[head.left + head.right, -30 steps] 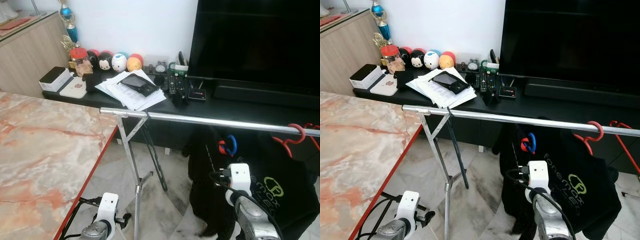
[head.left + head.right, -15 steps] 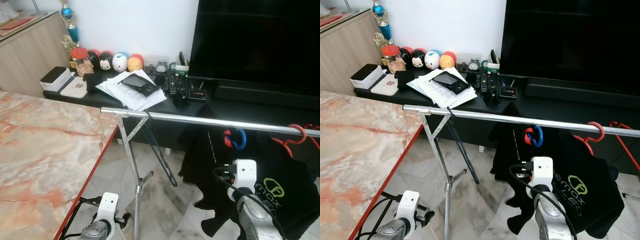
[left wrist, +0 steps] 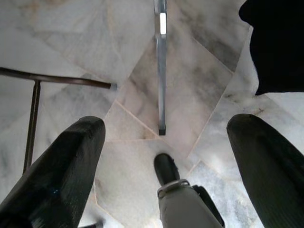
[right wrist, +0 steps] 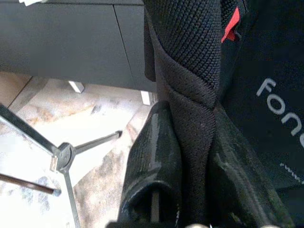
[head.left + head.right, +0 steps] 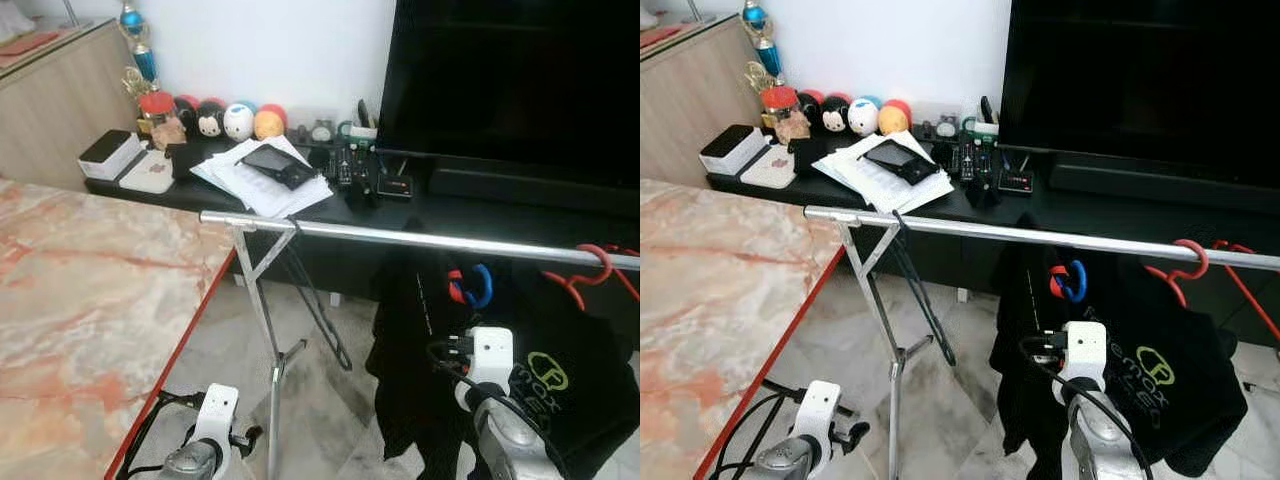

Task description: Hang hanger

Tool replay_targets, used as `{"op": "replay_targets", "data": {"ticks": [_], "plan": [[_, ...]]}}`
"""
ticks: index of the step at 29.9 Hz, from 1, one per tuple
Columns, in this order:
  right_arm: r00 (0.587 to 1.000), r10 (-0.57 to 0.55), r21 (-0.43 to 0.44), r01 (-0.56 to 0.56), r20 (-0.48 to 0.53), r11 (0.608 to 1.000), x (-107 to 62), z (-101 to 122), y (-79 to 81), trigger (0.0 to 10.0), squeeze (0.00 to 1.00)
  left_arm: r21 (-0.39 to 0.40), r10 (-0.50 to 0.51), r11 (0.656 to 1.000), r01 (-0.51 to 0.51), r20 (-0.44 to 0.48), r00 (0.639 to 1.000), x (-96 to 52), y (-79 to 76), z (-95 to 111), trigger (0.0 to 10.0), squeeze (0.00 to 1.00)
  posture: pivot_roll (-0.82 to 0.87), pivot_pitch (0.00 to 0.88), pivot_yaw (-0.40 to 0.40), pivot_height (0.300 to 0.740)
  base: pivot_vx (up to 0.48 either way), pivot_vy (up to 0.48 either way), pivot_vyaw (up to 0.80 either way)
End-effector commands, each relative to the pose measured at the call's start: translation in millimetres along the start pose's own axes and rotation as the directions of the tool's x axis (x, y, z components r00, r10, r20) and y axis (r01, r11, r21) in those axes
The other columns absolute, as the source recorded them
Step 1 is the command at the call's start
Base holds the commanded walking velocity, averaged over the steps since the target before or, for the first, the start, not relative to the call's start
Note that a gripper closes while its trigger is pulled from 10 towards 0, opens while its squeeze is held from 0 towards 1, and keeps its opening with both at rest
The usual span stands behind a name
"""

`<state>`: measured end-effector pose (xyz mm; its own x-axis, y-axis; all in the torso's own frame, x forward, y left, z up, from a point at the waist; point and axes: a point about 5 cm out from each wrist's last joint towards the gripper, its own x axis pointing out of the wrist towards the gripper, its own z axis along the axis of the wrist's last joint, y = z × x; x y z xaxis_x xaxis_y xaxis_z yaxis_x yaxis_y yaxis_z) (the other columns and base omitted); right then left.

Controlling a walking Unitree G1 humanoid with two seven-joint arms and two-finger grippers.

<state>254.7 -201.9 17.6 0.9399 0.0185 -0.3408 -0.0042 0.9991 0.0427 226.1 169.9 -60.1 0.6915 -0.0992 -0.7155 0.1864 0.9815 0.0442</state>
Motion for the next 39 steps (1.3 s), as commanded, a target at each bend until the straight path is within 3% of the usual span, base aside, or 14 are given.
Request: {"op": "replay_targets", "data": {"ticks": [1, 39], "plan": [[1.0, -0.009, -0.005, 0.009, 0.027, 1.0, -0.3, 6.3, -2.8, 10.0, 0.0, 0.007, 0.0, 1.0, 0.001, -0.029, 1.0, -1.5, 0.6, -7.0, 10.0, 0.0, -0.11, 0.0, 0.016, 0.74, -0.311, 0.0, 0.0], [1.0, -0.015, -0.011, 0.016, 0.027, 1.0, 4.1, 13.1, -3.1, 10.0, 0.0, -0.002, 0.004, 1.0, -0.004, -0.018, 1.0, -0.5, 1.8, -2.7, 10.0, 0.0, -0.1, 0.0, 0.011, 0.74, -0.356, 0.0, 0.0]]}}
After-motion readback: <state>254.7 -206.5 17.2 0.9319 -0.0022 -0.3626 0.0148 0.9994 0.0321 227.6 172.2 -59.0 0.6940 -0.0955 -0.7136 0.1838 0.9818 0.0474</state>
